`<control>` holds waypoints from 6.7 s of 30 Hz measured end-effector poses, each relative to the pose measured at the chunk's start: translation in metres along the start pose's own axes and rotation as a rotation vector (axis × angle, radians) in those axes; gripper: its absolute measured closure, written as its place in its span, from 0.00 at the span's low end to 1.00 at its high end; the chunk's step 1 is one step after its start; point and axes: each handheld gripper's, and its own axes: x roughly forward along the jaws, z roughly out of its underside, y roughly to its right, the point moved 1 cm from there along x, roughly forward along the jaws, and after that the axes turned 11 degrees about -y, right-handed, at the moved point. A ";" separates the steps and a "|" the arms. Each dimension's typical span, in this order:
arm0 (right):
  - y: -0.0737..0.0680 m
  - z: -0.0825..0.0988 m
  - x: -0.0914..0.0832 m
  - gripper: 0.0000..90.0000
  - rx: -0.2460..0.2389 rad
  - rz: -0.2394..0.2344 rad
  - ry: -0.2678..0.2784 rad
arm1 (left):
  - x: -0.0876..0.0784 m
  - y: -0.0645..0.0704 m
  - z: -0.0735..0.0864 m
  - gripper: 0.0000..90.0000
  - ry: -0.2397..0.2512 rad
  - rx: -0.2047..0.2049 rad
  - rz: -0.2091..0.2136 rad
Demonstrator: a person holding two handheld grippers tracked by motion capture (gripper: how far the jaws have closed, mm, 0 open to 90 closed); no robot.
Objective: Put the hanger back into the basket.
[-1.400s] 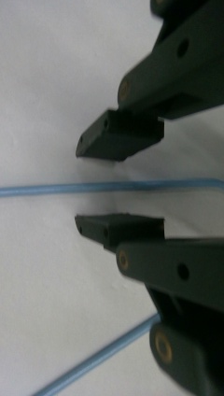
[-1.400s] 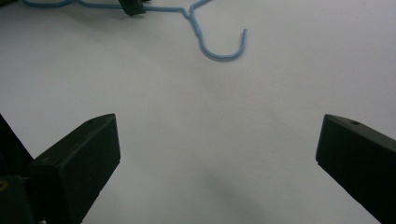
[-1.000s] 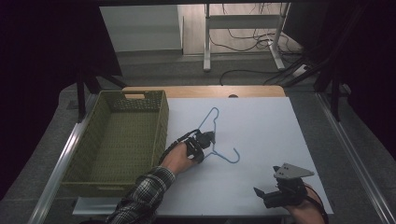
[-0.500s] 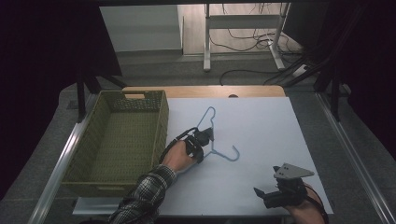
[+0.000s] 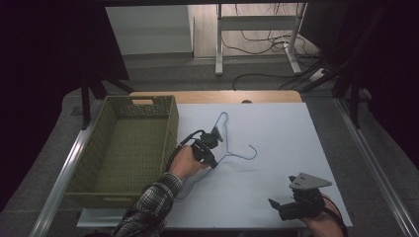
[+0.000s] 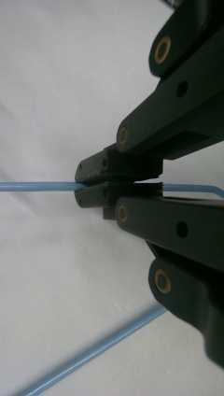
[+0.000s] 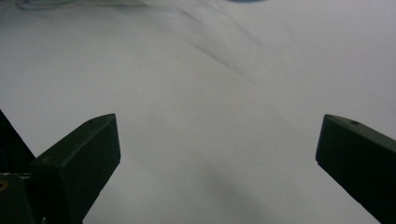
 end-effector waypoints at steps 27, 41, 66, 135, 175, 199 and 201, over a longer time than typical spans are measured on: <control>0.000 0.000 0.001 0.00 -0.003 0.003 -0.011 | -0.043 -0.023 0.031 0.98 0.321 0.015 0.441; -0.001 0.000 0.001 0.00 -0.004 0.003 -0.018 | -0.068 -0.019 0.051 0.97 0.483 0.065 0.519; 0.000 0.000 0.000 0.00 0.002 0.000 -0.006 | -0.108 -0.028 0.087 0.98 0.644 0.039 0.546; 0.000 0.000 0.001 0.00 0.001 0.009 -0.013 | -0.136 -0.101 0.270 0.97 1.103 -0.419 0.314; -0.001 -0.001 0.002 0.00 -0.004 0.004 -0.019 | -0.084 -0.107 0.282 0.97 1.111 -0.705 0.375; -0.001 -0.001 0.003 0.00 -0.008 0.002 -0.022 | -0.087 -0.113 0.302 0.41 1.115 -0.728 0.381; -0.001 -0.001 0.003 0.00 -0.007 0.002 -0.022 | -0.088 -0.112 0.299 0.34 1.108 -0.711 0.374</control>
